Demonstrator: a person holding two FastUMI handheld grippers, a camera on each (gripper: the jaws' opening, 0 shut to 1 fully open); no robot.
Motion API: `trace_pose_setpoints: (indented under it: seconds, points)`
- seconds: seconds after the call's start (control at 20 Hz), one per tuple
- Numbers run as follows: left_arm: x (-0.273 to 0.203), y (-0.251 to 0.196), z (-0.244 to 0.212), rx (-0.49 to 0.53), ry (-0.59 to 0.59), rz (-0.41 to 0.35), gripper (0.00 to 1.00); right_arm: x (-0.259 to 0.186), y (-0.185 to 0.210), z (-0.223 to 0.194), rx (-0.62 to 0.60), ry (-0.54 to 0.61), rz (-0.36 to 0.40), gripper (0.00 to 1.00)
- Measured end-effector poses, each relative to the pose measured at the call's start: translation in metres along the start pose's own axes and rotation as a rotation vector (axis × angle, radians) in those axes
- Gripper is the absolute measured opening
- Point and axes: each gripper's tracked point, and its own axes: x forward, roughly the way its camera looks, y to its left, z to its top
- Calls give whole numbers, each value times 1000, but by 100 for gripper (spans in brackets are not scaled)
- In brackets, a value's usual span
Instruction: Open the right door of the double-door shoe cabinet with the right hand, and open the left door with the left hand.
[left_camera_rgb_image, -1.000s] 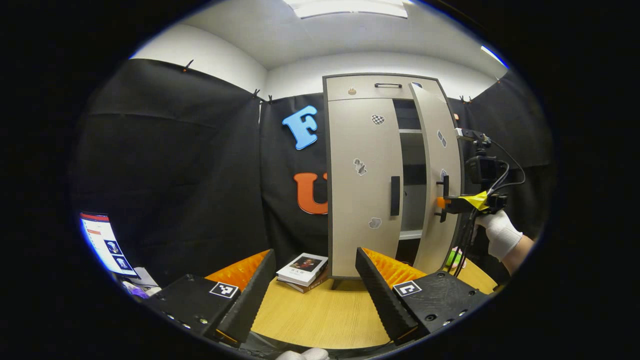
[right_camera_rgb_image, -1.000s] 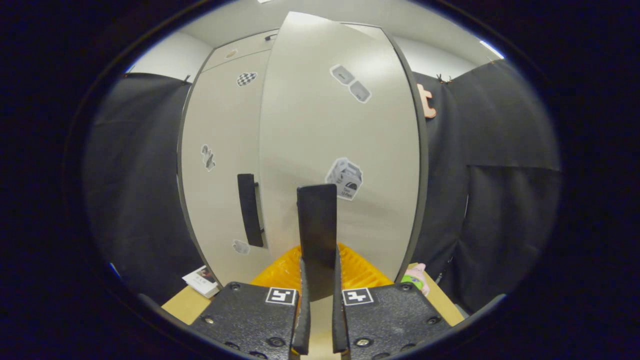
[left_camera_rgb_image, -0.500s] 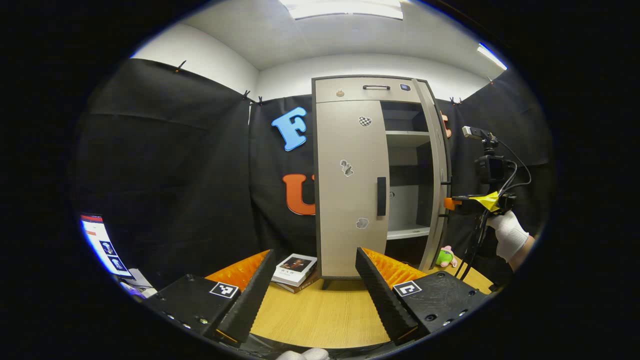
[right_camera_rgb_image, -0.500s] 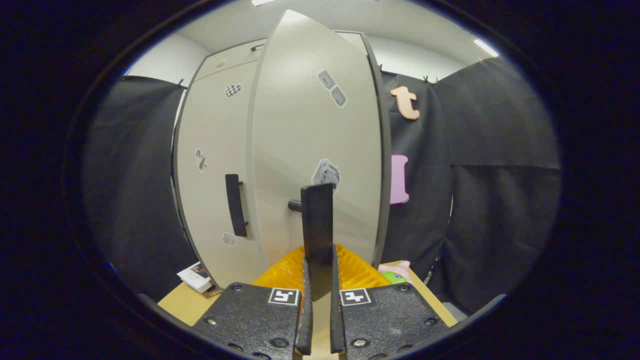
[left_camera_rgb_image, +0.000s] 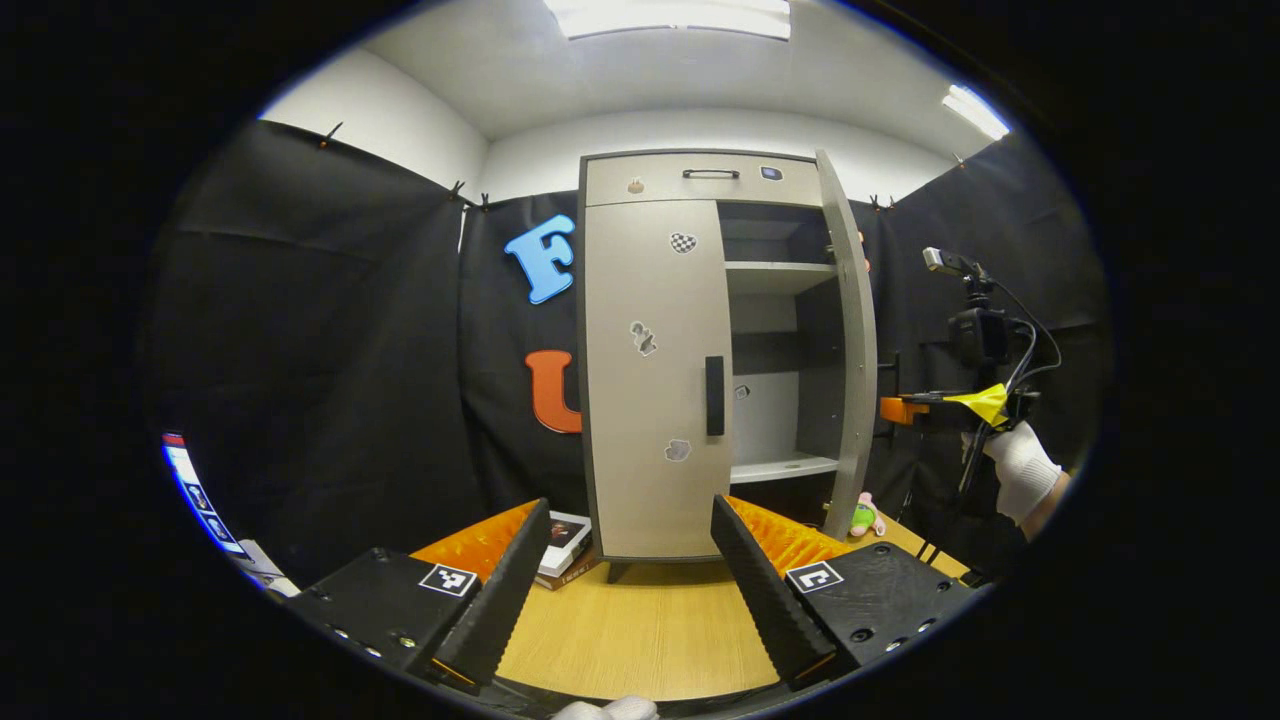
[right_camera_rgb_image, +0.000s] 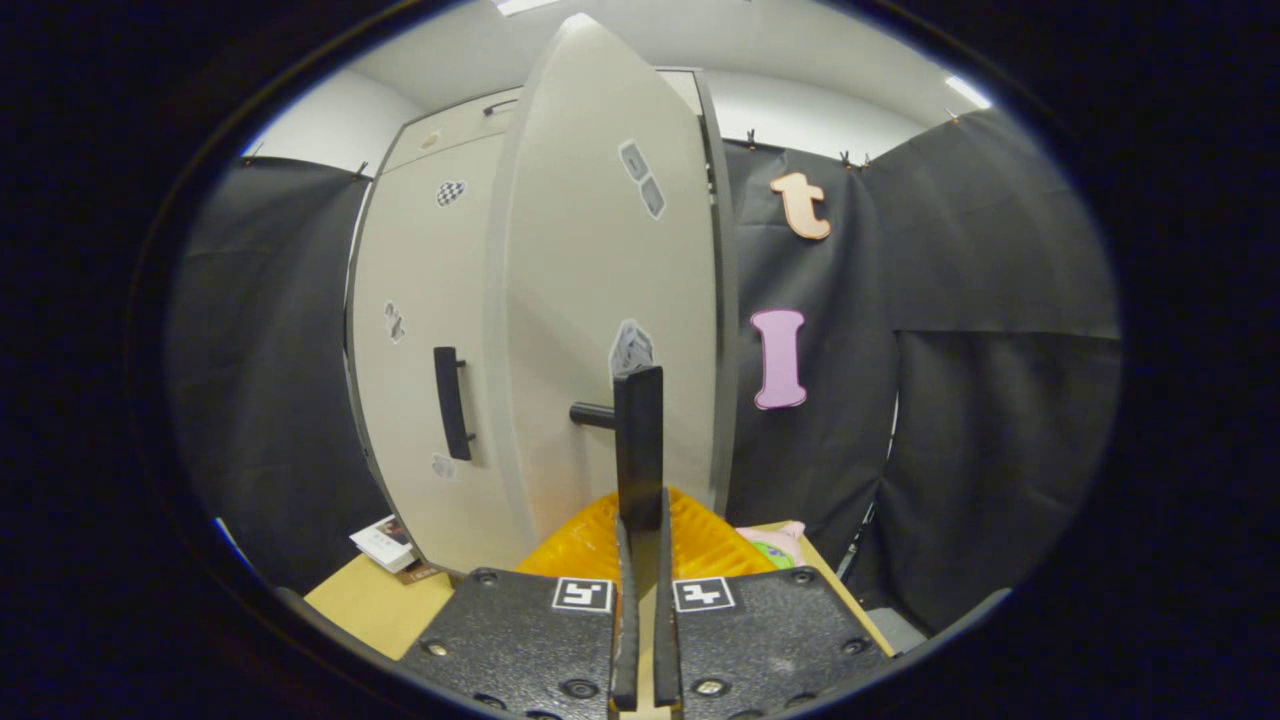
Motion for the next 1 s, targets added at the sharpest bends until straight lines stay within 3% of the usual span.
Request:
trace_pose_setpoints:
  seconds: [0.3, 0.65, 0.75, 1.0]
  points:
    - [10, -27, 2, -11, -3, -31, 96, 1, -16, 1, -43, 1, 0, 2]
    - [13, -44, 4, -4, 2, -37, 96, 1, -24, 2, -16, 7, 10, 4]
    - [14, -44, 3, -2, 7, -30, 96, 0, -3, 1, 21, 20, 59, 3]
    - [14, -41, 1, 1, 20, -12, 96, 1, -14, 5, -30, 1, 44, 4]
